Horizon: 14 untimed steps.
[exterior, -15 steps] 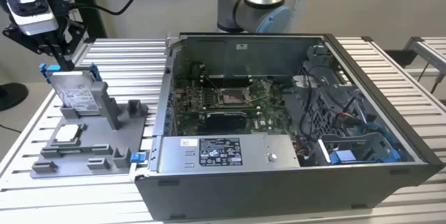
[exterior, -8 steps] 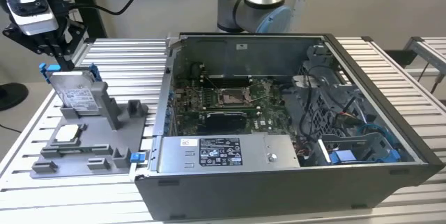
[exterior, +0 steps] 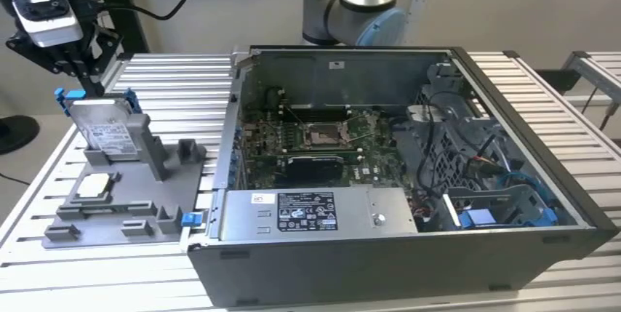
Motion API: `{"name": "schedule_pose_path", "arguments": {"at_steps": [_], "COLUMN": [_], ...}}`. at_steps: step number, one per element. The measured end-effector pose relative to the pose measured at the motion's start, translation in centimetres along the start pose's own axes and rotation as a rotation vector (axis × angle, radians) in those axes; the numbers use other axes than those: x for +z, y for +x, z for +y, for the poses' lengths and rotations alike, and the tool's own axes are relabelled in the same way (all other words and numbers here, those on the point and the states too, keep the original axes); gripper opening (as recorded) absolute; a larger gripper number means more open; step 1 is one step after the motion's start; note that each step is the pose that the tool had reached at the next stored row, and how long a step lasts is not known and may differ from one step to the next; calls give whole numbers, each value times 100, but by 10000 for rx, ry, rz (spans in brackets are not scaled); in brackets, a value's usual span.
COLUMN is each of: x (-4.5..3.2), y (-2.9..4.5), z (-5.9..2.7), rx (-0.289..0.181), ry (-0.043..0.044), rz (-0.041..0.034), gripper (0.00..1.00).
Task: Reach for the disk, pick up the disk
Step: 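Reach for the disk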
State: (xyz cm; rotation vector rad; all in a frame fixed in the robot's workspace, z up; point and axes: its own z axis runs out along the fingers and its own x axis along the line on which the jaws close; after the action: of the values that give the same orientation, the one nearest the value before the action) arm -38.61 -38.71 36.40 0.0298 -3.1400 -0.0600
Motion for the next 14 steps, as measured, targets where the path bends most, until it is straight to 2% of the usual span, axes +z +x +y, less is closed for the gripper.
{"name": "schedule_pose_path", "arguments": {"at_steps": [7,12,14], "x": [35,48,49], "y": [8,167,242], "z": [312,461,487], "rx": [-2,-7,-8], "ry": [1,14,22], "rz": [0,0,1], "gripper": [0,0,0]}}
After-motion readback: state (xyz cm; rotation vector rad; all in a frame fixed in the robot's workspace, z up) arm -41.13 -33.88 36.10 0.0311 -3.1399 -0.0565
